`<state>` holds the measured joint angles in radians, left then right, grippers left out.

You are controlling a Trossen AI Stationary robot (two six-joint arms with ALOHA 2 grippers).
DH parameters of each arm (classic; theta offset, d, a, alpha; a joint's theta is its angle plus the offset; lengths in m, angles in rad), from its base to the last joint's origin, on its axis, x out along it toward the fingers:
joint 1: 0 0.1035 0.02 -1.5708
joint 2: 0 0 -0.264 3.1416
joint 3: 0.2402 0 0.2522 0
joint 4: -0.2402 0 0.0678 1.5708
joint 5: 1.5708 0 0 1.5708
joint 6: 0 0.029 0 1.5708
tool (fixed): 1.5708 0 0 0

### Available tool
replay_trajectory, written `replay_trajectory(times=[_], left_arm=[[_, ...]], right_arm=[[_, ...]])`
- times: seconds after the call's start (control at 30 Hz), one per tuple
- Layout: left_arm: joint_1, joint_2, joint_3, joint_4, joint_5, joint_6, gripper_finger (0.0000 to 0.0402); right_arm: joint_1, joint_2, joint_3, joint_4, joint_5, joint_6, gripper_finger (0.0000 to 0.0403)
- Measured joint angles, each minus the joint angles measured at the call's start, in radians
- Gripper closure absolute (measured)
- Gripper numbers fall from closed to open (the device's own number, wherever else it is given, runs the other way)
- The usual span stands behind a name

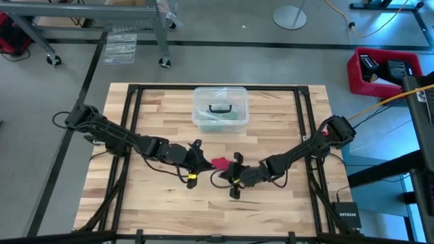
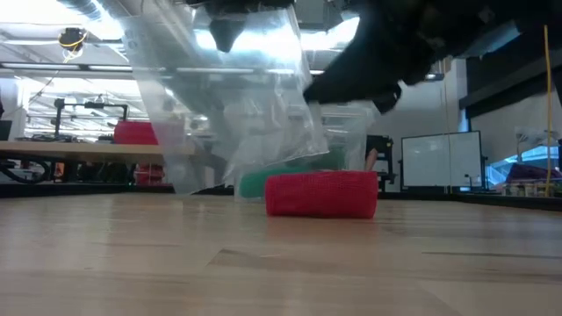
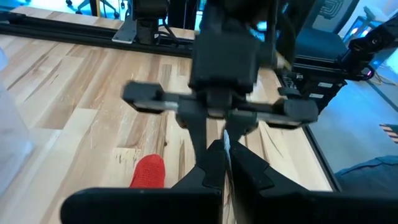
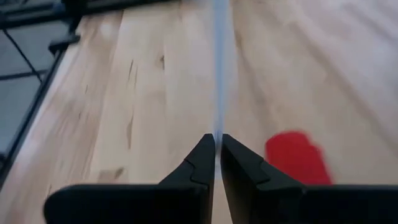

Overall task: Roll bandage
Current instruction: Open the transparent zip bag

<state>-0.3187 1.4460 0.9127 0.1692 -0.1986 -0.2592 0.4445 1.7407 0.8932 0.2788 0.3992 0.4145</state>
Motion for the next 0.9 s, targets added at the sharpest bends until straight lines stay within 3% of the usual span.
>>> replay_trajectory(times=[0.3, 0.43, 0.57, 0.73, 0.9], left_arm=[[0.0, 0.0, 0.0, -0.015, 0.002, -0.001, 0.04], [-0.003, 0.0, 0.0, -0.03, 0.001, -0.015, 0.04], [-0.021, -0.002, 0.002, -0.057, 0.0, -0.013, 0.04], [-0.046, -0.002, -0.005, -0.063, 0.0, 0.013, 0.04], [-0.074, -0.002, -0.005, -0.034, 0.0, 0.064, 0.04]], right_arm=[[0.026, 0.076, 0.001, 0.017, 0.02, 0.026, 0.0372], [0.019, 0.07, 0.007, 0.01, 0.042, 0.019, 0.0372], [0.02, 0.01, 0.021, -0.008, -0.009, -0.057, 0.0369], [0.021, -0.079, 0.026, 0.006, -0.096, -0.114, 0.0321], [0.021, -0.09, 0.026, 0.011, -0.081, -0.164, 0.0261]])
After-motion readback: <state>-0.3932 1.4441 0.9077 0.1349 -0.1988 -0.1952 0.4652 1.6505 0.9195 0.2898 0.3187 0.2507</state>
